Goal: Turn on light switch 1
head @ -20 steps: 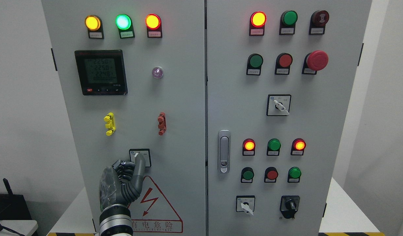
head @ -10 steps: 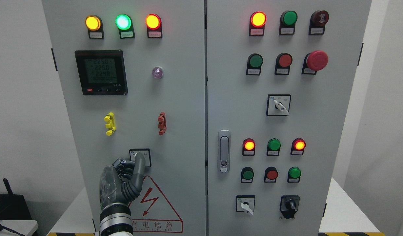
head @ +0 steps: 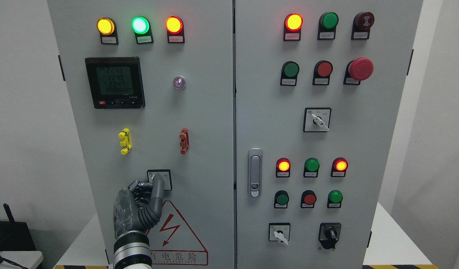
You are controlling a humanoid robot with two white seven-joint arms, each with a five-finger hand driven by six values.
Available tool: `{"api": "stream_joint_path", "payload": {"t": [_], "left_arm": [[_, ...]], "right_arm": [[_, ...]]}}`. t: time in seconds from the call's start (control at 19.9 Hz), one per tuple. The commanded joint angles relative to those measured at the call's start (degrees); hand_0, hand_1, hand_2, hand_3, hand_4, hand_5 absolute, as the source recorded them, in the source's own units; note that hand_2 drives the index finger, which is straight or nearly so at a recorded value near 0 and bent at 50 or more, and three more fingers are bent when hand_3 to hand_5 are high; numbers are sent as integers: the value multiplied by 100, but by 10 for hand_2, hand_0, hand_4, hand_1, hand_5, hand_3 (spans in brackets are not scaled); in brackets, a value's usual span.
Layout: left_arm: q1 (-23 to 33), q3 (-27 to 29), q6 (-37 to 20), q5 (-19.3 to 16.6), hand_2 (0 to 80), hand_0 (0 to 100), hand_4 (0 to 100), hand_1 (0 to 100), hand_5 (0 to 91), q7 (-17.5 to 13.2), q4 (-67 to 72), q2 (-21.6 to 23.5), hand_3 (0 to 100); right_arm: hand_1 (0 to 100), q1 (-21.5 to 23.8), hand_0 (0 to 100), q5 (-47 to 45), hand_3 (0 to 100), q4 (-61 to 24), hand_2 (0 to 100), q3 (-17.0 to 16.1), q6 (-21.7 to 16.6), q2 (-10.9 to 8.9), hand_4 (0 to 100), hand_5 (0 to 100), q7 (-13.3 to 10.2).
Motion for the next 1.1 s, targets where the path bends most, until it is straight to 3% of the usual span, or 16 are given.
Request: {"api": "stream_joint_path", "payload": {"t": [0.0,0.45,0.5,0.7,0.8,0.9,1.05], "left_arm": [[1,-4,-4,14,616,559,804,309,778,1,14,0,797],[1,-13,-13,40,614,620,804,273,777,-25,14,0,797],[1,-13,-13,40,614,658,804,215,777,-25,14,0,796],[1,-57,-31,40,610,538,803,163,774,-43,14,0,794],[10,-57,-31,40,609,392,802,174,772,-43,14,-8,792],[10,-57,-31,40,608,314,801,189,772,-43,14,-8,792],[18,-57,-31,40,608,266,800,199,771,-43,5,-8,791]], "right_arm": [[389,0,120,-97,0,0,0,0,-3,0,0,0,-2],[389,0,120,-105,0,0,0,0,-3,0,0,0,-2],[389,0,120,-97,0,0,0,0,-3,0,0,0,-2],[389,0,120,-105,0,0,0,0,-3,0,0,0,-2],[389,0,120,-97,0,0,0,0,-3,0,0,0,-2],[389,0,120,-97,0,0,0,0,-3,0,0,0,-2],[389,0,120,-97,0,0,0,0,-3,0,0,0,-2]]}}
